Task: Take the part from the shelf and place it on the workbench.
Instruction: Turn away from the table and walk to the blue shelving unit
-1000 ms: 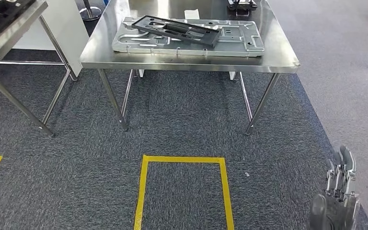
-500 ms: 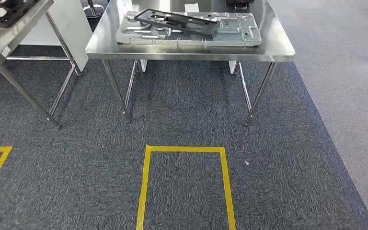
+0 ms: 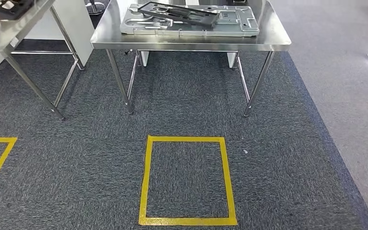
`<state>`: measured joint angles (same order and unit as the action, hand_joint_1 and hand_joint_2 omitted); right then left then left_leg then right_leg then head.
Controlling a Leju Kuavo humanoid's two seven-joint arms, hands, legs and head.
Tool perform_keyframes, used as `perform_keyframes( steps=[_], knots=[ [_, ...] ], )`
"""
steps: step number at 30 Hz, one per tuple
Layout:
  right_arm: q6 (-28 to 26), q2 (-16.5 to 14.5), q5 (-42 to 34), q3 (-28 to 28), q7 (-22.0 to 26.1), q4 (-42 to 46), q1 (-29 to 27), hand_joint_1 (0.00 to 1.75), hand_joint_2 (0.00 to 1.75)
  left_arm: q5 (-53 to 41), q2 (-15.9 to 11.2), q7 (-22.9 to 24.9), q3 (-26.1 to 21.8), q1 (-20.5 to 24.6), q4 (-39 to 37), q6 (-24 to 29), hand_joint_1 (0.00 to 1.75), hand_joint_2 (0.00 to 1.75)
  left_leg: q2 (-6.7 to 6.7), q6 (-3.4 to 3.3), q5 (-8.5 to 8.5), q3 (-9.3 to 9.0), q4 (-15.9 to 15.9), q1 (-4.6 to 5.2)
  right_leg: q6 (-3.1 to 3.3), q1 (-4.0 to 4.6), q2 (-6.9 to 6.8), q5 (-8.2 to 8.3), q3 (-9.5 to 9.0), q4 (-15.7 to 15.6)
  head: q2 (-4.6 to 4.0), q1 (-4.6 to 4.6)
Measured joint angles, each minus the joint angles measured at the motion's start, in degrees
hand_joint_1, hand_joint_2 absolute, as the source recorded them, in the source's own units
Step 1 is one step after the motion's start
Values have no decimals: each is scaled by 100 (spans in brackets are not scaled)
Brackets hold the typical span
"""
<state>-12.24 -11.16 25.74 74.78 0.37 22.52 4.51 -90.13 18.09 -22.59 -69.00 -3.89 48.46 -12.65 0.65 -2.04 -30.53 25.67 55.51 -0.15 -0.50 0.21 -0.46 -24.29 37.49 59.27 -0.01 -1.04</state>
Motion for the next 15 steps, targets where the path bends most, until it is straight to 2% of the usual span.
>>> perform_keyframes(
  steps=[1, 3, 4, 5, 6, 7, 8, 9, 10, 11, 12, 14, 15],
  knots=[
    [10, 23, 14, 12, 0, -39, 4, 0, 0, -1, -4, 1, 6, -3, -3, 1, 0, 0, 12, -38, 78, 72, -15, -14, -32, -14, 15, -247, 65, 195, 0, 15],
    [37, 60, 47, 21, 1, -106, 12, 0, 0, -2, -12, 1, 29, -12, -8, 3, 0, 0, 18, -72, 211, 237, -9, -16, -88, -55, 29, -852, 212, 854, -1, 49],
    [54, 78, 61, 23, 2, -132, 13, 0, 0, -2, -13, 0, 41, -19, -12, 4, 0, 0, 19, -65, 275, 322, 0, -16, -112, -73, 29, -1021, 258, 1197, 0, 56],
    [69, 93, 72, 23, 5, -155, 14, 0, 0, -3, -14, -1, 50, -24, -16, 5, 0, 0, 21, -55, 338, 410, 15, -17, -131, -89, 28, -1047, 249, 1427, 0, 56],
    [81, 107, 79, 23, 9, -173, 17, 0, 0, -3, -14, -1, 58, -26, -20, 8, 0, 0, 22, -40, 397, 501, 35, -19, -143, -102, 28, -948, 165, 1493, 0, 57],
    [88, 121, 81, 23, 13, -186, 20, 0, 0, -3, -14, -1, 66, -27, -22, 11, 0, 0, 23, -22, 449, 591, 60, -23, -149, -115, 28, -778, -20, 1356, 0, 56],
    [94, 134, 84, 23, 15, -196, 26, 0, 0, -3, -15, -1, 73, -27, -24, 14, 0, 0, 21, 2, 496, 677, 91, -27, -150, -126, 28, -625, -300, 1034, 0, 56],
    [100, 145, 85, 23, 15, -207, 36, 0, 0, -2, -16, 2, 80, -28, -25, 18, 0, 0, 17, 30, 534, 751, 123, -24, -145, -131, 33, -570, -637, 596, -1, 57],
    [107, 153, 87, 23, 15, -217, 46, 0, 0, -2, -17, 8, 84, -31, -25, 21, 0, 0, 15, 63, 569, 806, 153, -18, -128, -124, 41, -595, -945, 148, 0, 54],
    [114, 158, 93, 23, 11, -230, 53, 0, 0, -2, -18, 16, 86, -33, -25, 24, 0, 0, 15, 98, 608, 842, 173, -12, -105, -114, 48, -663, -1153, -183, 0, 52],
    [118, 162, 103, 23, 3, -242, 58, 0, 0, -1, -19, 24, 87, -35, -25, 26, 0, 0, 17, 132, 649, 865, 183, -6, -75, -96, 54, -725, -1251, -371, 0, 50],
    [120, 169, 138, 23, -29, -262, 56, 0, 0, -1, -21, 34, 89, -39, -25, 23, 0, 0, 15, 203, 709, 901, 197, -16, 13, -82, 43, -695, -1210, -427, 0, 49],
    [119, 171, 155, 23, -48, -271, 58, 0, 0, -1, -25, 38, 89, -45, -25, 20, 0, 0, 8, 234, 641, 939, 251, -26, 66, -82, 30, -650, -1168, -426, 0, 48]
  ],
)
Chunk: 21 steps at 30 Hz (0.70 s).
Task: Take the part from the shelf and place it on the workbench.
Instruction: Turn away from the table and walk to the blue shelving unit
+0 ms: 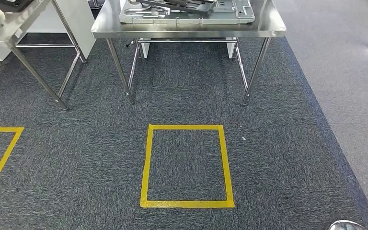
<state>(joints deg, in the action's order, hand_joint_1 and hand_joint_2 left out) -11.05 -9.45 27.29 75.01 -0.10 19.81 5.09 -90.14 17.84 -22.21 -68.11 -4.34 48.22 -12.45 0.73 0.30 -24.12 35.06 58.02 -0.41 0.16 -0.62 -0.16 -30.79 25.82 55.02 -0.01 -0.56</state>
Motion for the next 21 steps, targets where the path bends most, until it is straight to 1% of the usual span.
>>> perform_keyframes(
  steps=[1, 2, 3, 4, 5, 6, 7, 8, 9, 10, 11, 12, 13, 14, 15, 16, 17, 18, 19, 20, 21],
  knots=[
    [-1, 2, 15, 0, -18, -8, 2, 0, 0, -1, -3, 3, 1, -8, -1, -5, 0, 0, -8, 25, -178, 61, 152, -9, 58, -2, -17, 51, 51, 0, 0, -11],
    [-2, 2, 25, 0, -31, -14, 4, 0, 0, -1, -7, 5, 1, -16, -1, -10, 0, 0, -15, 41, -443, 145, 412, -19, 108, 2, -34, 102, 113, 5, -1, -20],
    [-1, 3, 32, 0, -44, -17, 4, 0, 0, -2, -9, 7, 1, -23, -3, -18, 0, 0, -19, 52, -742, 243, 768, -22, 141, 20, -43, 150, 185, 25, 0, -34],
    [1, 3, 36, 0, -52, -19, 2, 0, 0, -2, -9, 7, 1, -26, -5, -26, 0, 0, -19, 56, -983, 330, 1155, -22, 164, 40, -50, 196, 268, 52, -1, -43],
    [4, 3, 38, 0, -57, -22, 0, 0, 0, -2, -9, 7, 1, -28, -7, -33, 0, 0, -19, 55, -1100, 373, 1460, -22, 175, 61, -54, 238, 357, 86, -1, -44],
    [6, 3, 38, 0, -59, -26, -1, 0, 0, -2, -10, 7, 1, -28, -9, -42, 0, 0, -20, 42, -1083, 338, 1608, -20, 181, 82, -56, 279, 453, 127, 0, -45],
    [8, 3, 38, 0, -60, -30, 0, 0, 0, -1, -11, 7, 1, -28, -10, -47, 0, 0, -20, 17, -956, 204, 1550, -14, 185, 104, -54, 316, 548, 171, 0, -44],
    [9, 3, 38, 0, -60, -36, 1, 0, 0, -1, -12, 7, 1, -27, -11, -50, 0, 0, -22, -27, -792, -25, 1302, 0, 187, 124, -51, 349, 632, 213, 1, -47],
    [13, 2, 38, -1, -60, -43, 3, 0, 0, 0, -16, 8, 1, -24, -10, -53, 0, 0, -24, -90, -679, -322, 913, 22, 185, 137, -48, 381, 703, 252, 1, -47],
    [21, -3, 39, -1, -61, -52, 3, 0, 0, 0, -25, 11, 1, -20, -10, -53, 0, 0, -23, -149, -640, -615, 484, 44, 175, 152, -46, 410, 757, 284, 1, -46],
    [32, -7, 42, -2, -64, -60, 2, 0, 0, 0, -33, 15, 3, -14, -10, -54, 0, 0, -24, -190, -660, -830, 141, 68, 154, 156, -52, 448, 797, 305, 0, -46],
    [44, -10, 47, -2, -68, -66, 1, 0, 0, 1, -42, 20, 5, -11, -10, -55, 0, 0, -24, -218, -696, -950, -84, 88, 124, 148, -60, 493, 828, 313, 0, -46],
    [54, -13, 54, -2, -72, -69, 0, 0, 0, 1, -46, 28, 7, -12, -11, -60, 0, 0, -22, -227, -691, -972, -190, 101, 89, 140, -67, 547, 848, 305, 0, -47],
    [61, -9, 63, -2, -78, -69, -2, 0, 0, 1, -43, 33, 9, -15, -16, -69, 0, 0, -16, -237, -637, -951, -246, 89, 54, 135, -71, 588, 868, 296, -1, -49],
    [65, -6, 73, -3, -84, -69, -1, 0, 0, 0, -41, 38, 9, -16, -21, -78, 0, 0, -5, -257, -559, -917, -294, 73, 17, 132, -59, 563, 892, 307, 0, -47],
    [67, -3, 82, -3, -89, -69, -2, 0, 0, 0, -40, 42, 8, -14, -27, -85, 0, 0, 6, -283, -484, -873, -348, 52, -19, 131, -41, 446, 933, 384, -1, -35],
    [70, 1, 91, -4, -97, -69, -2, 0, 0, 0, -38, 42, 9, -10, -32, -89, 0, 0, 14, -302, -411, -821, -394, 28, -56, 120, -22, 232, 999, 565, -1, -20],
    [73, 1, 96, -4, -107, -70, -3, 0, 0, 0, -40, 42, 8, -7, -33, -89, 0, 0, 16, -315, -356, -750, -402, 29, -94, 92, -4, -34, 1081, 842, -1, -6],
    [78, 1, 98, -4, -127, -72, -4, 0, 0, 0, -40, 52, 8, -9, -34, -89, 0, 0, 16, -320, -307, -674, -404, 27, -126, 63, 3, -265, 1175, 1196, -1, 7],
    [84, 1, 99, -4, -152, -74, -6, 0, 0, -1, -39, 75, 7, -12, -37, -89, 0, 0, 19, -309, -254, -600, -394, 27, -159, 32, 5, -385, 1247, 1528, -1, 10],
    [90, 1, 101, -4, -175, -76, -8, 0, 0, -2, -39, 106, 7, -13, -42, -89, 0, 0, 23, -292, -205, -523, -376, 23, -190, 3, 5, -356, 1261, 1743, -1, 10]
  ],
)
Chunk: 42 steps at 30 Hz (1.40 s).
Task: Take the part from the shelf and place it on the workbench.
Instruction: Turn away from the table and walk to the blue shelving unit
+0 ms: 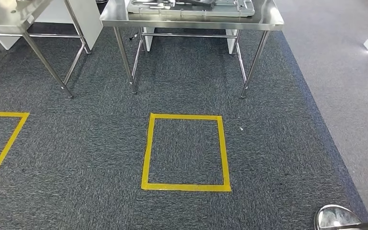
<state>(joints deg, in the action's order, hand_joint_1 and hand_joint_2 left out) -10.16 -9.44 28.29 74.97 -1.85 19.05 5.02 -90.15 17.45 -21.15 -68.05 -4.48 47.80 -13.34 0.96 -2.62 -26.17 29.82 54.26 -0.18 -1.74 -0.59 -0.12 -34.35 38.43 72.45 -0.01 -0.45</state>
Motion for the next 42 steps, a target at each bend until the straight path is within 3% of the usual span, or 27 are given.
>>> perform_keyframes(
  steps=[1, 3, 5, 7, 9, 10, 12, 14, 15, 16, 17, 19, 21, 23, 25, 27, 29, 30, 31, 33, 35, 37, 39, 41, 42],
  knots=[
    [5, 0, 4, 0, -19, -1, 0, 0, 0, -1, 1, 33, 0, 0, -6, -1, 0, 0, 5, 21, 44, 80, 28, -7, -28, -28, -1, 141, -67, 42, 0, 2],
    [18, 0, 43, -1, -35, -2, 6, 0, 0, -1, 1, 72, 1, 1, -20, -1, 0, 0, -6, 74, 110, 222, 112, -25, -60, -72, 23, 471, -511, -479, 0, 3],
    [53, 0, 161, -20, -47, -2, 9, 0, 0, 0, 3, 91, -5, 8, -26, -10, 0, 0, -42, 145, 156, 333, 210, -26, -34, -83, 170, 439, -1096, -1318, 1, 2],
    [94, -1, 320, -75, -56, -2, -10, 0, 0, 1, 16, 115, -18, 20, -24, -48, 0, 0, -92, 229, 213, 391, 257, -22, 38, -61, 249, 293, -1335, -1721, 1, -4],
    [120, -7, 434, -134, -74, -2, -27, 0, 0, 2, 36, 141, -28, 16, -12, -108, 0, 0, -139, 305, 237, 428, 287, -38, 145, -60, 151, 329, -1301, -1751, -1, -8],
    [129, -13, 466, -158, -86, -2, -29, 0, 0, 2, 45, 154, -30, 6, -2, -134, 0, 0, -146, 333, 152, 476, 379, -48, 205, -64, 98, 363, -1280, -1759, -1, -23],
    [147, -22, 500, -190, -105, -2, -35, 0, 0, 2, 65, 173, -32, -15, 10, -168, 0, 0, -136, 373, -273, 690, 916, -66, 292, -66, -24, 422, -1217, -1767, -1, -59],
    [174, -26, 521, -218, -110, -2, -49, 0, 0, 2, 86, 193, -34, -25, 15, -178, 0, 0, -131, 411, -704, 959, 1700, -75, 320, -46, -139, 457, -1131, -1737, -1, -81],
    [188, -27, 527, -231, -110, -2, -54, 0, 0, 2, 92, 204, -38, -28, 17, -177, 0, 0, -129, 424, -772, 1005, 1930, -78, 320, -38, -194, 468, -1091, -1714, 0, -82],
    [200, -27, 532, -243, -110, -2, -55, 0, 0, 2, 95, 215, -45, -32, 21, -173, 0, 0, -123, 431, -729, 939, 1946, -82, 316, -34, -248, 474, -1057, -1686, 0, -81],
    [208, -29, 534, -254, -109, -2, -54, 0, 0, 2, 95, 223, -52, -37, 26, -171, 0, 0, -98, 430, -598, 751, 1719, -86, 308, -33, -297, 473, -1034, -1658, 0, -83],
    [231, -37, 545, -272, -104, -3, -53, 0, 0, 2, 97, 237, -63, -37, 45, -165, 0, 0, 66, 402, -331, 201, 899, -78, 275, -23, -392, 456, -1008, -1598, 0, -91],
    [266, -50, 568, -287, -90, -4, -55, 0, 0, 2, 103, 253, -68, -25, 65, -157, 0, 0, 206, 325, -252, -80, 401, -43, 218, 3, -479, 439, -996, -1550, 0, -95],
    [301, -60, 615, -305, -72, -4, -36, 0, 0, 2, 108, 274, -89, -21, 73, -136, 0, 0, 166, 238, -260, -47, 339, -24, 152, 22, -565, 443, -1003, -1544, 0, -84],
    [331, -63, 662, -337, -62, -4, -17, 0, 0, 2, 109, 291, -129, -20, 74, -115, 0, 0, 81, 155, -222, -27, 291, -50, 79, 6, -461, 364, -977, -1466, 0, -64],
    [349, -63, 677, -364, -58, -4, -28, 0, 0, 2, 110, 299, -157, -5, 74, -106, 0, 0, -5, 77, -163, 2, 264, -66, 27, -18, -182, 38, -759, -995, 0, -38],
    [358, -63, 678, -379, -57, -5, -45, 0, 0, 2, 110, 301, -167, 9, 74, -104, 0, 0, -111, 40, -129, 57, 272, -47, 8, -20, -33, -335, -380, -208, 0, -23],
    [362, -63, 679, -384, -57, -6, -53, 0, 0, 2, 110, 302, -170, 10, 74, -104, 0, 0, -174, 34, -119, 73, 278, -36, 9, -19, -18, -395, -246, 63, 0, -24],
    [366, -63, 679, -385, -57, -8, -60, 0, 0, 2, 110, 304, -175, 10, 74, -104, 0, 0, -242, 33, -114, 79, 285, -25, 18, -17, -10, -327, -211, 118, 1, -23],
    [369, -63, 679, -388, -57, -10, -67, 0, 0, 2, 110, 307, -185, 11, 74, -104, 0, 0, -384, 36, -110, 68, 298, -5, 69, -11, 65, 100, -452, -435, 0, -21],
    [369, -51, 681, -390, -57, -10, -77, 0, 0, 2, 122, 308, -191, 27, 73, -105, 0, 0, -509, 61, -102, 82, 314, 5, 158, -9, 344, 440, -778, -1188, 0, -31],
    [372, -39, 688, -392, -56, -10, -78, 0, 0, 2, 133, 310, -194, 46, 73, -108, 0, 0, -626, 127, -75, 140, 325, -12, 208, 2, 511, 501, -880, -1486, 1, -41],
    [381, -44, 703, -399, -56, -12, -65, 0, 0, 2, 131, 318, -203, 50, 74, -104, 0, 0, -734, 206, -46, 192, 318, -28, 230, -7, 395, 532, -886, -1552, 1, -37],
    [399, -55, 729, -412, -57, -14, -67, 0, 0, 2, 131, 341, -214, 46, 74, -84, 0, 0, -558, 260, -172, 290, 486, -16, 278, -45, 242, 579, -921, -1646, 1, -60],
    [415, -62, 742, -417, -59, -15, -77, 0, 0, 2, 130, 353, -217, 52, 73, -72, 0, 0, -407, 282, -335, 405, 741, -17, 299, -62, 154, 597, -933, -1681, 0, -81]
  ],
)
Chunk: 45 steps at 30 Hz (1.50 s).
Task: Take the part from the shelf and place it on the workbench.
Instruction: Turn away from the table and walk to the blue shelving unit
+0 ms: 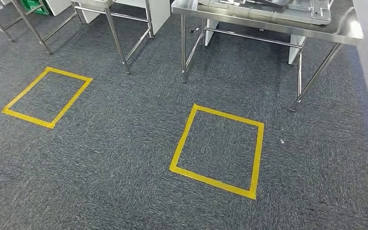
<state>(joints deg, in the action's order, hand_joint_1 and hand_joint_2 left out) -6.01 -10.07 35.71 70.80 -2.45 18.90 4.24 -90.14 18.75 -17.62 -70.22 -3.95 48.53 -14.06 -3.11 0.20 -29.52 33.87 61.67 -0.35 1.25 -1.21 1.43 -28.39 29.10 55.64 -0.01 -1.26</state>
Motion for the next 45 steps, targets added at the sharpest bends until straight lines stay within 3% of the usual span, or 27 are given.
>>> perform_keyframes(
  steps=[2, 4, 5, 7, 9, 10, 12, 13, 15, 17, 19, 20, 21, 23, 24, 26, 28, 30, 32, 34, 35, 36, 38, 40, 41, 43, 45],
  knots=[
    [46, -3, 23, -5, -5, -1, -21, 0, 0, 0, 0, 15, 0, 16, -1, 17, 0, 0, 208, 63, -385, 357, 748, -27, 23, 12, -183, 0, 1, -5, -1, -37],
    [88, -3, 40, -9, -9, -2, -28, 0, 0, 0, 0, 17, -1, 16, -1, 25, 0, 0, 259, 121, -493, 542, 1179, -63, 15, 15, -351, -13, 6, 6, 0, -42],
    [110, -4, 55, -10, -6, -2, -27, 0, 0, -1, 0, 16, -2, 8, -1, 28, 0, 0, 283, 141, -377, 459, 1054, -80, 2, 11, -424, -24, 2, 16, 1, -43],
    [167, -4, 96, -14, 20, -2, -24, 0, 0, -1, -1, 8, -4, -4, -1, 28, 0, 0, 434, 155, -22, 41, 302, -99, -47, 0, -546, -62, -15, 56, 0, -45],
    [226, 2, 140, -16, 79, -2, -25, 0, 0, 1, 6, -15, -9, -3, 4, 9, 0, 0, 599, 115, 164, -280, -298, -80, -116, 18, -633, -104, -26, 108, -1, -41],
    [254, 6, 164, -18, 116, -2, -23, 0, 0, 1, 11, -29, -19, -3, 9, -8, 0, 0, 640, 83, 177, -328, -414, -65, -151, 33, -669, -116, -30, 124, -1, -36],
    [300, 10, 196, -20, 163, -2, -10, 0, 0, 1, 22, -54, -65, -13, 34, -33, 0, 0, 548, 6, 191, -295, -405, -48, -211, 41, -734, -117, -47, 120, 1, -28],
    [314, 15, 206, -21, 176, -2, -6, 0, 0, 0, 33, -66, -91, -19, 54, -39, 0, 0, 504, -35, 209, -292, -421, -55, -241, 27, -712, -147, -49, 140, 1, -26],
    [335, 29, 220, -21, 176, -9, -20, 0, 0, 0, 52, -86, -121, -25, 116, -36, 0, 0, 405, -119, 257, -291, -457, -78, -286, 0, -496, -392, 72, 440, 1, 2],
    [344, 43, 254, -21, 157, -26, -49, 0, 0, 1, 63, -93, -141, -16, 184, -31, 0, 0, 296, -168, 287, -258, -460, -71, -298, -7, -240, -809, 423, 1188, 1, 32],
    [345, 52, 296, -22, 124, -50, -64, 0, 0, 2, 69, -95, -181, -4, 238, -28, 0, 0, 161, -186, 301, -232, -453, -46, -289, -2, -170, -979, 715, 1770, 1, 35],
    [345, 57, 310, -22, 112, -60, -68, 0, 0, 2, 71, -96, -204, -3, 260, -27, 0, 0, 86, -189, 304, -232, -448, -35, -273, -1, -157, -875, 713, 1742, 1, 35],
    [345, 62, 315, -22, 105, -67, -71, 0, 0, 2, 73, -96, -222, -3, 277, -27, 0, 0, 9, -189, 306, -239, -443, -25, -247, 1, -130, -672, 604, 1491, 1, 35],
    [346, 83, 317, -22, 99, -72, -80, 0, 0, 2, 87, -98, -237, 1, 304, -27, 0, 0, -136, -170, 307, -243, -426, -9, -171, 10, 82, -252, 249, 689, 0, 32],
    [346, 96, 319, -22, 97, -76, -81, 0, 0, 4, 96, -103, -239, 7, 317, -22, 0, 0, -199, -146, 313, -227, -416, -7, -143, 16, 190, -143, 126, 395, 0, 31],
    [348, 122, 330, -24, 91, -90, -68, 0, 0, 34, 110, -133, -257, 15, 339, -11, 0, 0, -312, -70, 338, -179, -414, -25, -114, 37, 290, -118, 59, 194, 1, 36],
    [366, 126, 363, -35, 98, -109, -41, 0, 0, 109, 113, -181, -305, 8, 360, -2, 0, 0, -400, 8, 359, -145, -422, -44, -81, 35, 155, -78, 42, 139, 1, 51],
    [413, 134, 415, -51, 162, -125, -39, 0, 0, 243, 114, -203, -347, -2, 385, 12, 0, 0, -206, 58, 205, -41, -212, -31, -16, 10, 5, -30, 4, 47, 0, 29],
    [467, 142, 459, -58, 255, -142, -53, 0, 0, 411, 110, -188, -357, -5, 407, 37, 0, 0, 124, 96, -181, 259, 442, -30, 26, 16, -155, -18, -5, 15, 0, -17],
    [496, 146, 486, -63, 301, -161, -55, 0, 0, 512, 107, -170, -357, -9, 415, 52, 0, 0, 251, 131, -457, 553, 1106, -44, 36, 36, -331, -31, 4, 28, 0, -36],
    [499, 147, 495, -67, 307, -169, -50, 0, 0, 532, 107, -166, -357, -18, 417, 55, 0, 0, 272, 137, -438, 564, 1172, -48, 33, 42, -415, -41, 4, 35, 0, -36],
    [500, 148, 499, -74, 309, -177, -42, 0, 0, 541, 107, -163, -357, -29, 420, 57, 0, 0, 297, 136, -310, 443, 985, -50, 25, 45, -489, -53, -3, 43, 0, -38],
    [502, 148, 503, -94, 313, -192, -27, 0, 0, 556, 107, -160, -357, -48, 431, 61, 0, 0, 474, 101, 32, -23, 170, -43, -9, 54, -616, -87, -26, 71, 0, -47],
    [507, 151, 511, -108, 332, -201, -19, 0, 0, 584, 109, -159, -356, -53, 443, 63, 0, 0, 646, 41, 189, -316, -371, -16, -64, 78, -709, -122, -50, 100, 0, -41],
    [516, 154, 520, -112, 353, -203, -10, 0, 0, 628, 110, -156, -355, -58, 449, 63, 0, 0, 671, 10, 186, -336, -431, 0, -94, 90, -747, -132, -59, 106, 0, -36],
    [549, 157, 554, -129, 408, -207, 17, 0, 0, 795, 113, -116, -342, -91, 469, 63, 0, 0, 565, -52, 214, -324, -436, 0, -160, 89, -791, -149, -82, 109, 1, -33],
    [577, 164, 610, -148, 454, -211, 29, 0, 0, 1043, 119, -10, -280, -137, 506, 77, 0, 0, 469, -129, 258, -330, -473, -23, -222, 63, -580, -301, -30, 271, 1, -23]
  ],
)
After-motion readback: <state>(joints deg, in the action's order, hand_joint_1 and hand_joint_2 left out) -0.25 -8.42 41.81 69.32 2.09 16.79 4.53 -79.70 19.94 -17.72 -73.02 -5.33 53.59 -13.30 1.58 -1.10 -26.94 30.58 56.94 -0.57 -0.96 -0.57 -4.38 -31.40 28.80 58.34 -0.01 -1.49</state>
